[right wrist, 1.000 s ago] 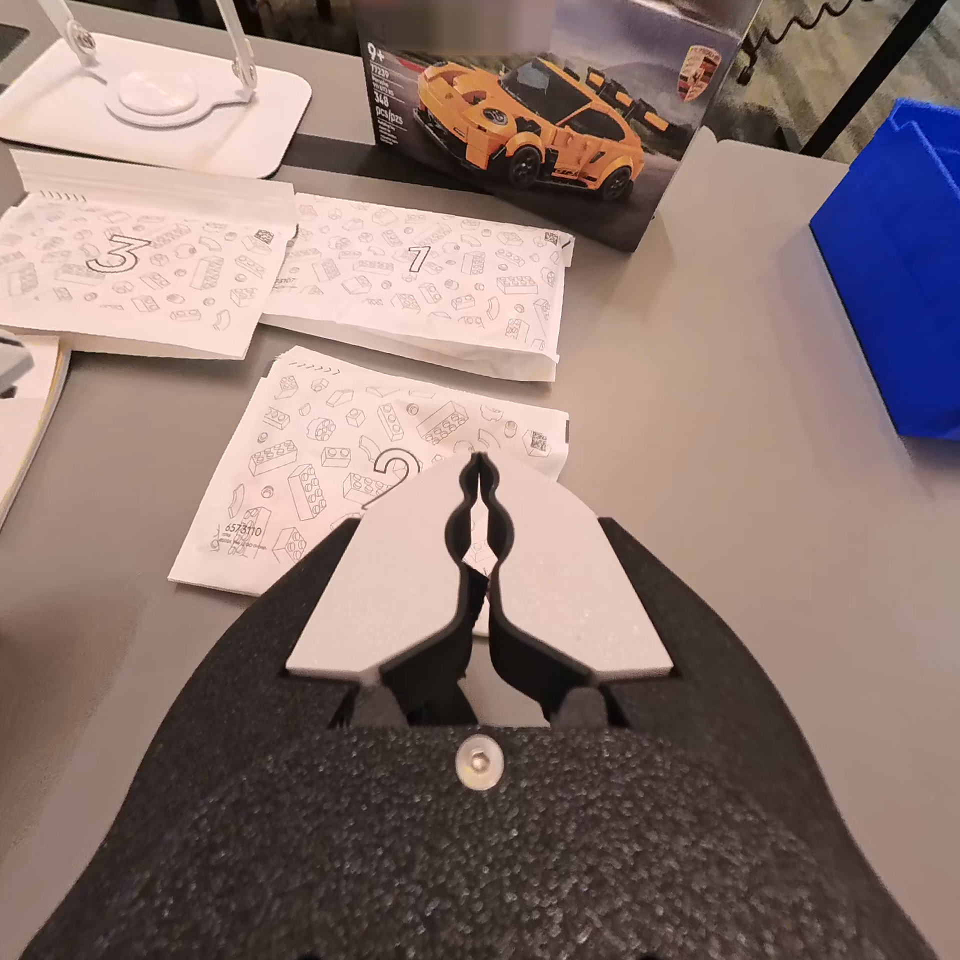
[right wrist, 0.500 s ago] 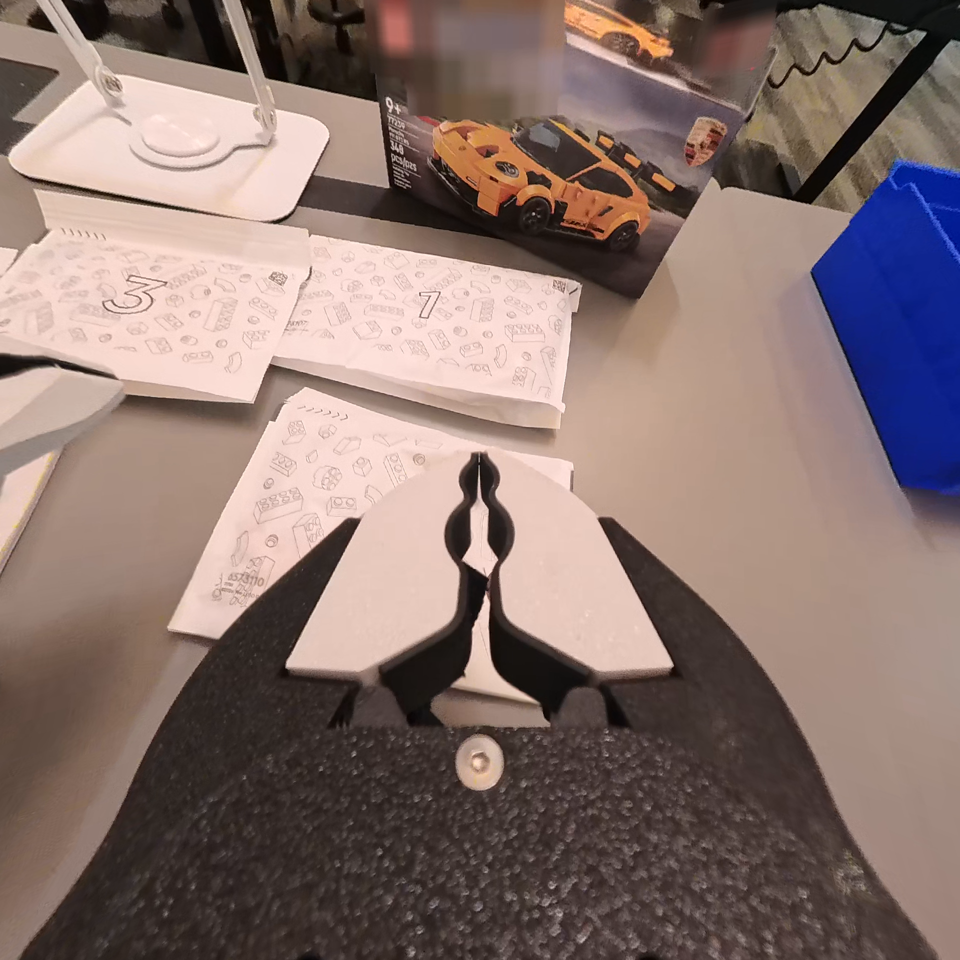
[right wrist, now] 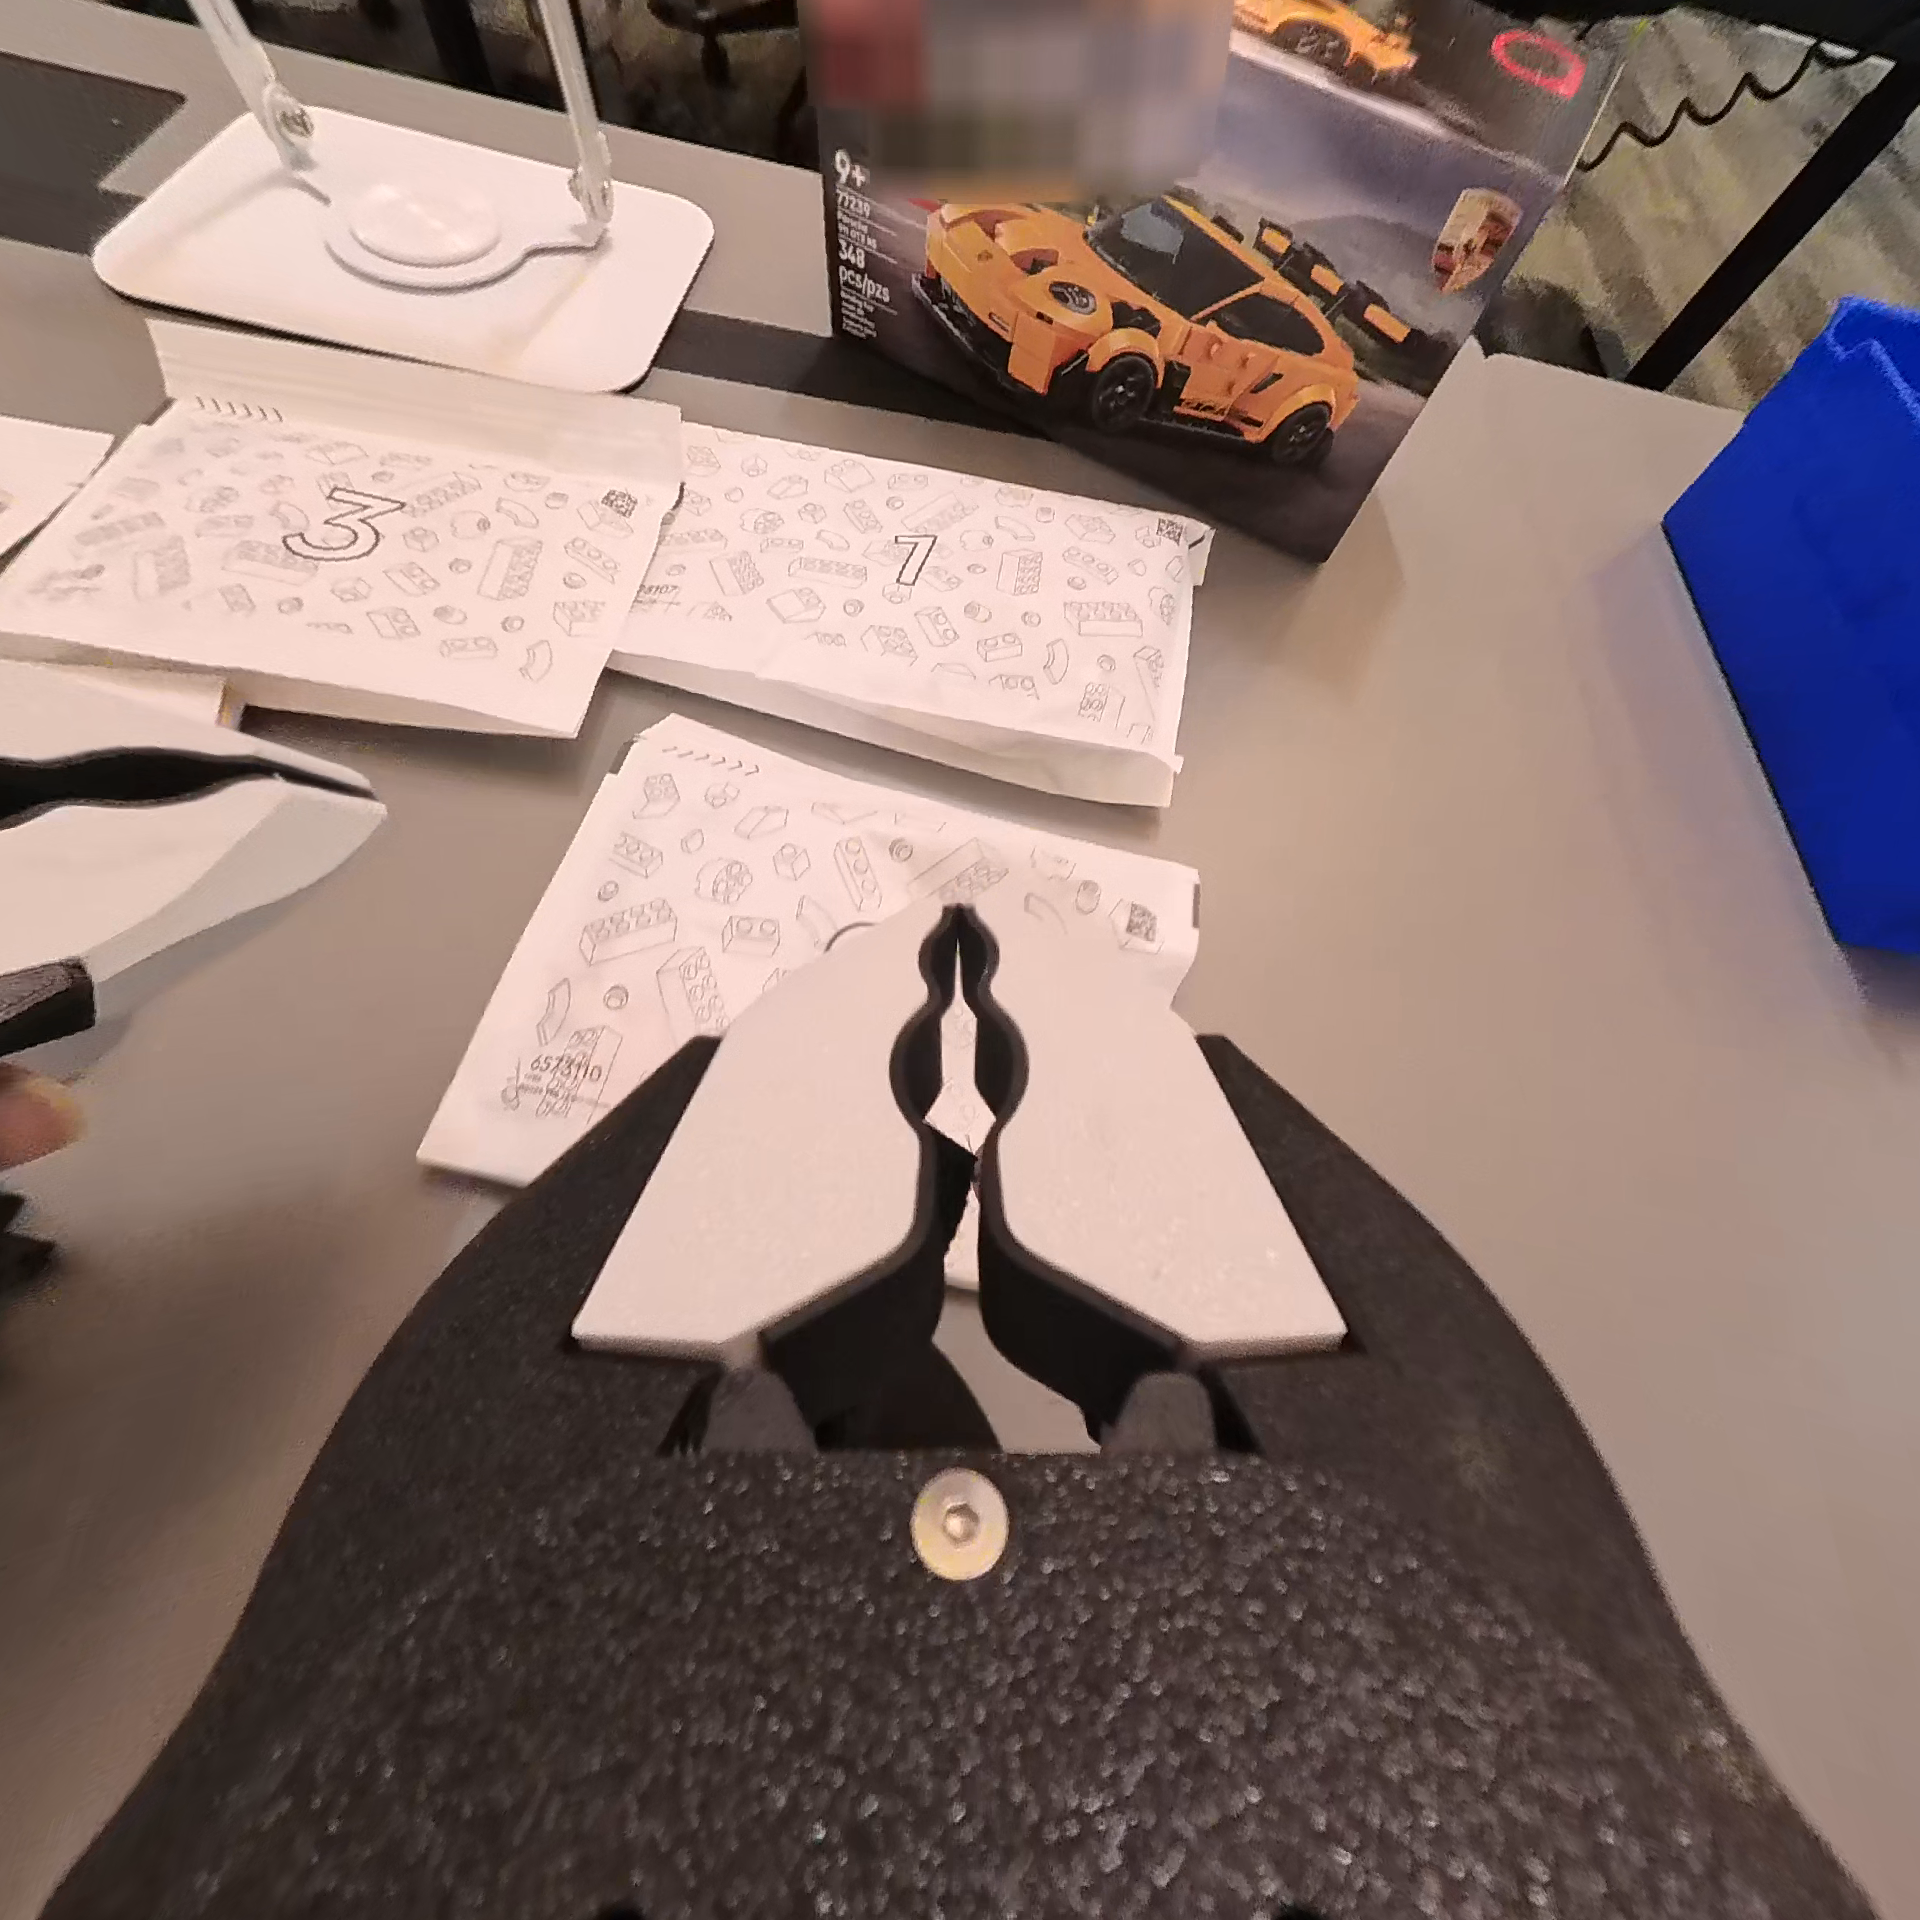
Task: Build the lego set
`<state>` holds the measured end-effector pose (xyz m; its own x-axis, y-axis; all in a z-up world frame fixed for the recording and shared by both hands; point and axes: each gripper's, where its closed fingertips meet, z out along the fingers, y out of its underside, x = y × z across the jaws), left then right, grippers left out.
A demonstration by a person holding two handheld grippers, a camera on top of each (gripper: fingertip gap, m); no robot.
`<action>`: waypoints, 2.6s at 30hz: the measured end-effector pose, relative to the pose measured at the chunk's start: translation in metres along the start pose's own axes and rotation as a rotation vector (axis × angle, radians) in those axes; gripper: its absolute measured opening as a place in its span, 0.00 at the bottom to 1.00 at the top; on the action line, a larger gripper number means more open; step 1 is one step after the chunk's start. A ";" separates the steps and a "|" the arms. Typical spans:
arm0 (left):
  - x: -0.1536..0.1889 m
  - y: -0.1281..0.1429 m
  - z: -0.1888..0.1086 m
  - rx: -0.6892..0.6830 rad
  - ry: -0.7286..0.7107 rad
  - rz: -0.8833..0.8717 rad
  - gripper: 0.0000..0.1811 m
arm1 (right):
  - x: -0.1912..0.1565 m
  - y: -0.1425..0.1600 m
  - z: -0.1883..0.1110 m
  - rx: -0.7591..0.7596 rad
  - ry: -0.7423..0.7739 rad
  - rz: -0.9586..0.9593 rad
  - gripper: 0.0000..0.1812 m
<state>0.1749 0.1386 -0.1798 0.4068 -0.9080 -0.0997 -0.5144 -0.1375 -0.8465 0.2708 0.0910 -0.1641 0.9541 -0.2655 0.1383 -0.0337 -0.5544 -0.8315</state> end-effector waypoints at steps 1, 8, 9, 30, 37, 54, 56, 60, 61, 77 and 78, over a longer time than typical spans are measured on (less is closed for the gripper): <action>0.002 0.002 -0.001 -0.001 0.003 0.001 0.00 | -0.002 0.003 -0.002 -0.003 -0.003 0.002 0.00; 0.009 0.013 -0.010 -0.009 0.011 0.009 0.00 | -0.015 0.022 -0.014 -0.012 -0.022 0.007 0.00; 0.010 0.014 -0.011 -0.011 0.009 0.010 0.00 | -0.017 0.024 -0.015 -0.013 -0.025 0.004 0.00; -0.051 0.030 -0.025 -0.013 -0.085 -0.076 0.00 | -0.093 -0.005 0.011 0.012 -0.150 -0.111 0.00; -0.104 0.035 -0.027 -0.028 -0.168 -0.135 0.00 | -0.131 -0.044 0.035 0.060 -0.209 -0.175 0.00; -0.182 0.058 -0.020 -0.092 -0.269 -0.223 0.00 | -0.189 -0.077 0.098 0.033 -0.308 -0.206 0.00; -0.188 0.062 -0.020 -0.101 -0.274 -0.231 0.00 | -0.194 -0.078 0.102 0.027 -0.318 -0.207 0.00; -0.199 0.067 -0.028 -0.112 -0.293 -0.245 0.00 | -0.207 -0.084 0.103 0.036 -0.342 -0.214 0.00; -0.202 0.068 -0.030 -0.114 -0.298 -0.248 0.00 | -0.211 -0.085 0.102 0.040 -0.352 -0.214 0.00; -0.250 0.100 -0.087 -0.145 -0.415 -0.282 0.00 | -0.299 -0.091 0.087 0.064 -0.495 -0.265 0.00; -0.253 0.104 -0.089 -0.149 -0.423 -0.284 0.00 | -0.304 -0.091 0.087 0.064 -0.499 -0.270 0.00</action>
<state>-0.0491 0.3190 -0.1955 0.7989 -0.5920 -0.1061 -0.4292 -0.4376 -0.7901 0.0101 0.2909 -0.1773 0.9518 0.2925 0.0924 0.2342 -0.4983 -0.8348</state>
